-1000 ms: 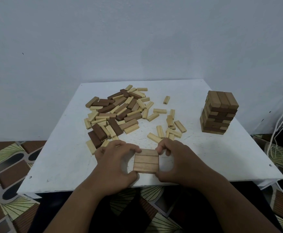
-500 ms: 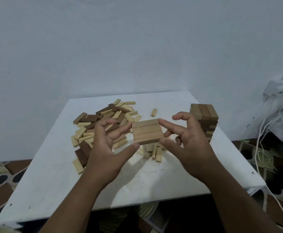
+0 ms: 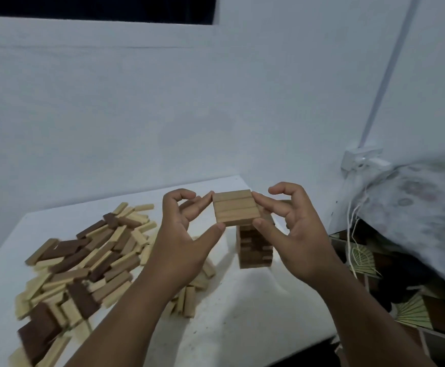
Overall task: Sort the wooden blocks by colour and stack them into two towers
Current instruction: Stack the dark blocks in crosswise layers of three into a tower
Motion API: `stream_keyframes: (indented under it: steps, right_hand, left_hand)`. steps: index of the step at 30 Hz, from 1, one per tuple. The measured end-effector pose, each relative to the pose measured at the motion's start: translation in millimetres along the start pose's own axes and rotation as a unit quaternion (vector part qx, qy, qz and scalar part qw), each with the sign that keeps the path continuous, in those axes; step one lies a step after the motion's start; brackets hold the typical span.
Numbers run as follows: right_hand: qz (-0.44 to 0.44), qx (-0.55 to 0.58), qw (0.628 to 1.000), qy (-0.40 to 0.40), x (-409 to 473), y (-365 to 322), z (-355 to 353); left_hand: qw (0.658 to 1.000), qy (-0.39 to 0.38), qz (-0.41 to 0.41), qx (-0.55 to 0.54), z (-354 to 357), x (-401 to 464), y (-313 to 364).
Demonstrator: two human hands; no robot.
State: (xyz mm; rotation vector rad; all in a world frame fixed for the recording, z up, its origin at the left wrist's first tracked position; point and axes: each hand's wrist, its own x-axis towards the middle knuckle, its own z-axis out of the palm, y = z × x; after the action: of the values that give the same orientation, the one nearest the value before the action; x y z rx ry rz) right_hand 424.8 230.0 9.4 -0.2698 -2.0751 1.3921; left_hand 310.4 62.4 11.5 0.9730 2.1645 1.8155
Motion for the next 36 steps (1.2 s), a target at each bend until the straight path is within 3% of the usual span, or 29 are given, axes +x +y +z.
stream_keyframes:
  steps: [24,36]
  right_hand:
    - [-0.032,-0.108,0.993,0.021,23.4,53.3,-24.9]
    - [0.015,-0.098,0.995,0.016,15.9,57.3,-27.3]
  left_hand:
    - [0.997,-0.047,-0.044,0.049,49.4,36.6,-26.1]
    - [0.994,-0.074,-0.061,0.054,40.3,29.8,-30.2]
